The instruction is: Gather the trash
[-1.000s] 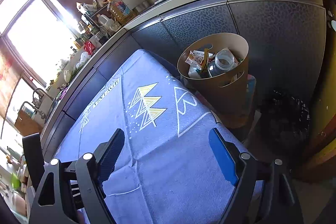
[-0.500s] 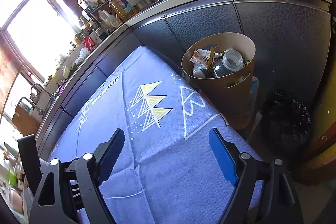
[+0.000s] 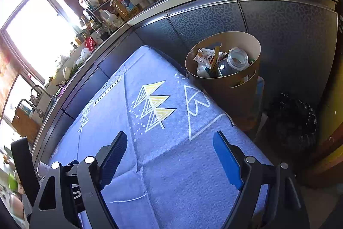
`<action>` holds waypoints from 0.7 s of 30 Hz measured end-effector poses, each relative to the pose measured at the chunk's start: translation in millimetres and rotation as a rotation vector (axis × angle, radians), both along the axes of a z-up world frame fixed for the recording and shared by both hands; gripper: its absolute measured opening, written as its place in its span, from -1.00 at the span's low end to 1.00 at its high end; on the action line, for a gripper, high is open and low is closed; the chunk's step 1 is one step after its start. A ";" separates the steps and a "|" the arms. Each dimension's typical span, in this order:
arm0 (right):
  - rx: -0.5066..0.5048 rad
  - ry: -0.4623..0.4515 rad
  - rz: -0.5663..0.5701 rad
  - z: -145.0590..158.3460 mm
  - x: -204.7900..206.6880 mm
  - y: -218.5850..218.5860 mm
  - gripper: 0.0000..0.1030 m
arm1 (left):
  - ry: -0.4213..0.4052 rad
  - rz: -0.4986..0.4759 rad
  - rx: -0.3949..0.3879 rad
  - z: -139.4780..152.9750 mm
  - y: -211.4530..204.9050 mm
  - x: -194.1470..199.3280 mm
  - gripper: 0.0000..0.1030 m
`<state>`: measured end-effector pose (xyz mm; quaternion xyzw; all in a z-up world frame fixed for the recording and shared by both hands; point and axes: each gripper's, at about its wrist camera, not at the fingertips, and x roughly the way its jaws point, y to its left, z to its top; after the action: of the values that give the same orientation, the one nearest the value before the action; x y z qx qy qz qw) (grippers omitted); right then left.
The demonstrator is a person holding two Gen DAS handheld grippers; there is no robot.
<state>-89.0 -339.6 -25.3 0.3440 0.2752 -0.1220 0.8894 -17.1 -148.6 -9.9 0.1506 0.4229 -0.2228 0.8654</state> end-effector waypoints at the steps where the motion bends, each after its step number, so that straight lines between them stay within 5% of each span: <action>1: -0.002 -0.002 -0.002 0.5 -0.8 0.9 0.60 | -0.004 -0.001 -0.005 1.8 0.6 -0.8 0.88; 21: -0.041 -0.006 -0.045 4.9 -20.7 1.1 0.63 | -0.042 -0.008 -0.035 16.5 -2.7 -10.8 0.88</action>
<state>-109.8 -338.6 -20.4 0.3323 0.2620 -0.1466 0.8941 -27.9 -151.3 6.5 0.1417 0.3999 -0.2306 0.8757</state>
